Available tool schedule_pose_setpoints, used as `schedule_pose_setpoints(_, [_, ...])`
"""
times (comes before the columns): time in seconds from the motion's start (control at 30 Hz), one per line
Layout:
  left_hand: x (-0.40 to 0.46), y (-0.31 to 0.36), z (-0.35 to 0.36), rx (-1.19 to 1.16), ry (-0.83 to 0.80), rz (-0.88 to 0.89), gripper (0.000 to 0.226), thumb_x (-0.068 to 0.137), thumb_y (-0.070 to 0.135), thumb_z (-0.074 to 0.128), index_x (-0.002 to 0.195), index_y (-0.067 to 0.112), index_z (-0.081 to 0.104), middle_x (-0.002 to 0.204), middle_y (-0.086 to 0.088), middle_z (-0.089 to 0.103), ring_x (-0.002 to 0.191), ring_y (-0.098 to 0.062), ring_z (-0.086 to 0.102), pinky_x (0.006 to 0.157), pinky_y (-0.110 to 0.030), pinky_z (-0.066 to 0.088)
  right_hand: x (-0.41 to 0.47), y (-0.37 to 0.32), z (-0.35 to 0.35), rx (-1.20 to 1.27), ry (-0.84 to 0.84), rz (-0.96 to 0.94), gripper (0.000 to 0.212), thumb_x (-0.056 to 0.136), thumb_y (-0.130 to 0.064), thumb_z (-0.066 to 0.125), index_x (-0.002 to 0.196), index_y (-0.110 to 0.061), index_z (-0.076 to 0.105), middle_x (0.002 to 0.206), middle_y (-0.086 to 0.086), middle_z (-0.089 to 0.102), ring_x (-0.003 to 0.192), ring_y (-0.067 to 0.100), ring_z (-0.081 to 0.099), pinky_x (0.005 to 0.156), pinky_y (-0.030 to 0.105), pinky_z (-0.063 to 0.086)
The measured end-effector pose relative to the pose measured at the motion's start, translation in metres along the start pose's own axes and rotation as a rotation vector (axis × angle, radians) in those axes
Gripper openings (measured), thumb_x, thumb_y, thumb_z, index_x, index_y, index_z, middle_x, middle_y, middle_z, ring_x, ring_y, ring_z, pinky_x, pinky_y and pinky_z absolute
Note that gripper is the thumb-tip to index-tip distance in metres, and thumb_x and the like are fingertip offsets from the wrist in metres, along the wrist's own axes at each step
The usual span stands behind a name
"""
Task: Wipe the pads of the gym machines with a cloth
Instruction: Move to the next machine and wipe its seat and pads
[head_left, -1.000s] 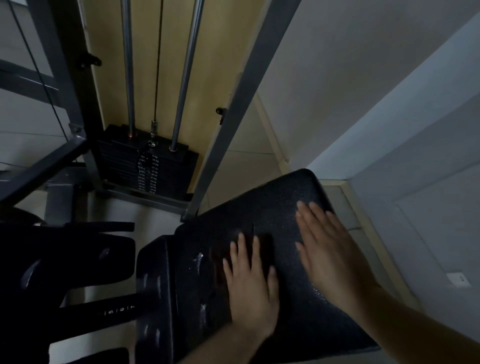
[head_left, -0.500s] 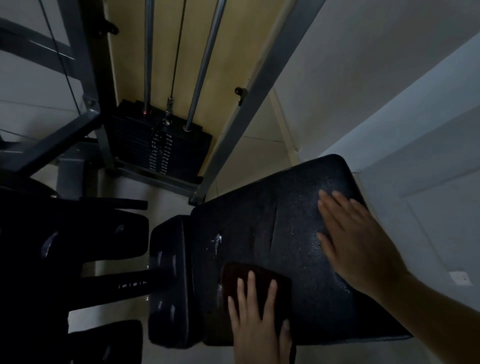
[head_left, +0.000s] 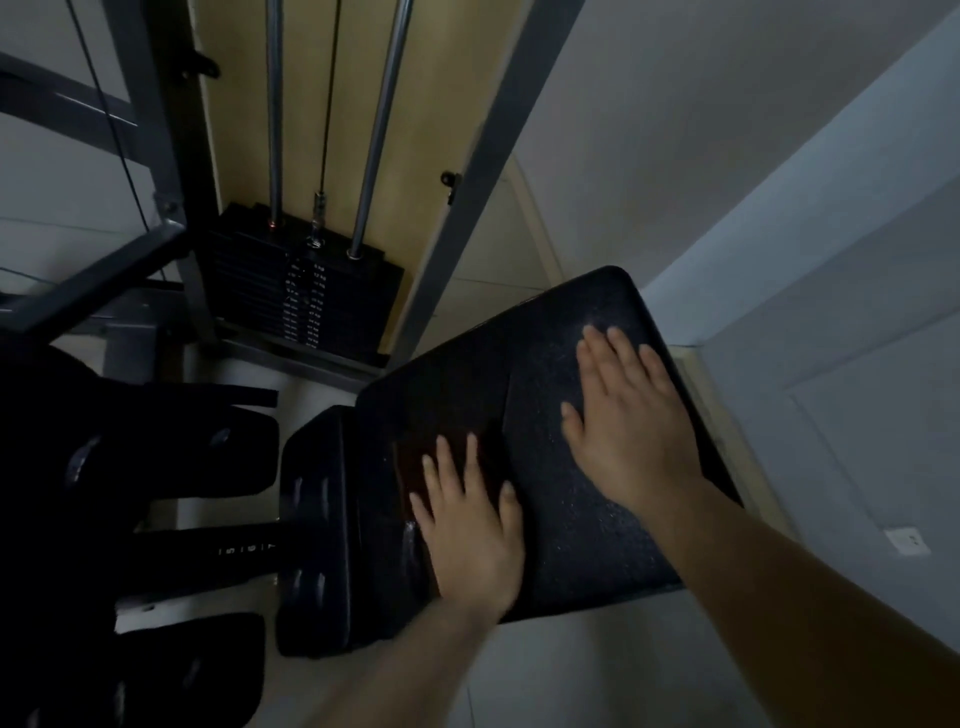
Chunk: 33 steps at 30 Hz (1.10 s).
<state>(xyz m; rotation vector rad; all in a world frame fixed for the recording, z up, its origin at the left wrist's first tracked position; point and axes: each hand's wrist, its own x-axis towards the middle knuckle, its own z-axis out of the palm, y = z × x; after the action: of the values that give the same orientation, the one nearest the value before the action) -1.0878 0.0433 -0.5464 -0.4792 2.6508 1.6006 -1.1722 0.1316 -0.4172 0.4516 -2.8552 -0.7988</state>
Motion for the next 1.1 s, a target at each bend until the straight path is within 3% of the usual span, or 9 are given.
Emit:
schedule_pose_setpoints(0.1, [-0.060, -0.007, 0.013, -0.009, -0.017, 0.114, 0.065, 0.088, 0.048, 0.021, 0.150, 0.038, 0.005, 0.159, 0.007, 0.003, 0.145, -0.010, -0.007, 0.117, -0.038, 0.001, -0.008, 0.001, 0.005, 0.002, 0.019, -0.034, 0.066, 0.092, -0.042, 0.026, 0.140, 0.001, 0.041, 0.149, 0.016, 0.036, 0.139, 0.031, 0.033, 0.112, 0.043, 0.015])
schedule_pose_setpoints(0.17, [-0.056, -0.010, 0.012, -0.024, -0.010, 0.141, 0.064, 0.089, 0.048, 0.022, 0.149, 0.039, 0.001, 0.159, 0.011, -0.001, 0.145, -0.006, -0.011, 0.117, -0.036, -0.001, -0.010, 0.001, 0.007, 0.012, 0.028, -0.070, 0.067, 0.091, -0.044, 0.028, 0.138, 0.000, 0.043, 0.148, 0.016, 0.039, 0.137, 0.033, 0.035, 0.111, 0.045, 0.017])
schedule_pose_setpoints(0.23, [-0.018, -0.011, 0.003, -0.041, -0.024, 0.127, 0.058, 0.092, 0.052, 0.015, 0.147, 0.039, -0.002, 0.157, 0.017, -0.012, 0.143, -0.003, -0.019, 0.119, -0.036, -0.006, -0.009, 0.000, 0.009, 0.014, 0.028, -0.097, 0.068, 0.090, -0.045, 0.028, 0.137, 0.000, 0.045, 0.147, 0.016, 0.040, 0.137, 0.033, 0.036, 0.110, 0.045, 0.018])
schedule_pose_setpoints(0.43, [0.113, -0.014, -0.019, -0.033, -0.029, -0.013, 0.057, 0.101, 0.044, 0.025, 0.153, 0.027, 0.009, 0.161, 0.002, 0.001, 0.147, -0.018, -0.002, 0.119, -0.046, 0.002, -0.004, -0.002, 0.013, -0.018, 0.021, -0.111, 0.070, 0.089, -0.048, 0.027, 0.138, -0.002, 0.044, 0.147, 0.015, 0.040, 0.137, 0.033, 0.034, 0.112, 0.045, 0.016])
schedule_pose_setpoints(0.6, [0.035, -0.026, -0.004, -0.023, 0.016, 0.067, 0.060, 0.095, 0.058, 0.016, 0.148, 0.038, -0.004, 0.160, 0.007, -0.007, 0.146, -0.012, -0.011, 0.119, -0.041, -0.002, -0.010, -0.009, 0.009, -0.024, 0.010, -0.117, 0.064, 0.092, -0.042, 0.032, 0.138, 0.001, 0.044, 0.147, 0.017, 0.039, 0.137, 0.033, 0.035, 0.112, 0.047, 0.018])
schedule_pose_setpoints(0.73, [-0.045, -0.041, 0.007, -0.023, 0.002, 0.096, 0.058, 0.092, 0.049, 0.011, 0.148, 0.036, 0.002, 0.159, 0.012, -0.004, 0.145, -0.005, -0.013, 0.119, -0.038, 0.000, -0.024, -0.034, 0.009, 0.032, -0.012, -0.214, 0.054, 0.088, -0.038, 0.056, 0.132, -0.006, 0.054, 0.145, 0.015, 0.043, 0.136, 0.030, 0.039, 0.112, 0.048, 0.019])
schedule_pose_setpoints(0.9, [-0.032, -0.048, -0.001, -0.011, -0.035, 0.080, 0.062, 0.090, 0.050, 0.007, 0.149, 0.033, 0.003, 0.156, 0.015, -0.011, 0.143, -0.004, -0.017, 0.117, -0.033, -0.006, -0.039, -0.045, 0.022, -0.020, -0.157, -0.377, 0.065, 0.087, -0.050, 0.032, 0.138, -0.013, 0.049, 0.149, 0.011, 0.038, 0.139, 0.029, 0.034, 0.112, 0.053, 0.018])
schedule_pose_setpoints(1.1, [0.090, -0.057, -0.023, 0.030, -0.058, -0.072, 0.058, 0.101, 0.040, 0.025, 0.152, 0.024, 0.004, 0.160, 0.002, -0.005, 0.146, -0.017, -0.008, 0.120, -0.041, 0.000, -0.035, -0.050, 0.024, -0.014, -0.121, -0.361, 0.066, 0.086, -0.049, 0.032, 0.136, -0.011, 0.051, 0.147, 0.011, 0.041, 0.136, 0.032, 0.039, 0.109, 0.055, 0.021])
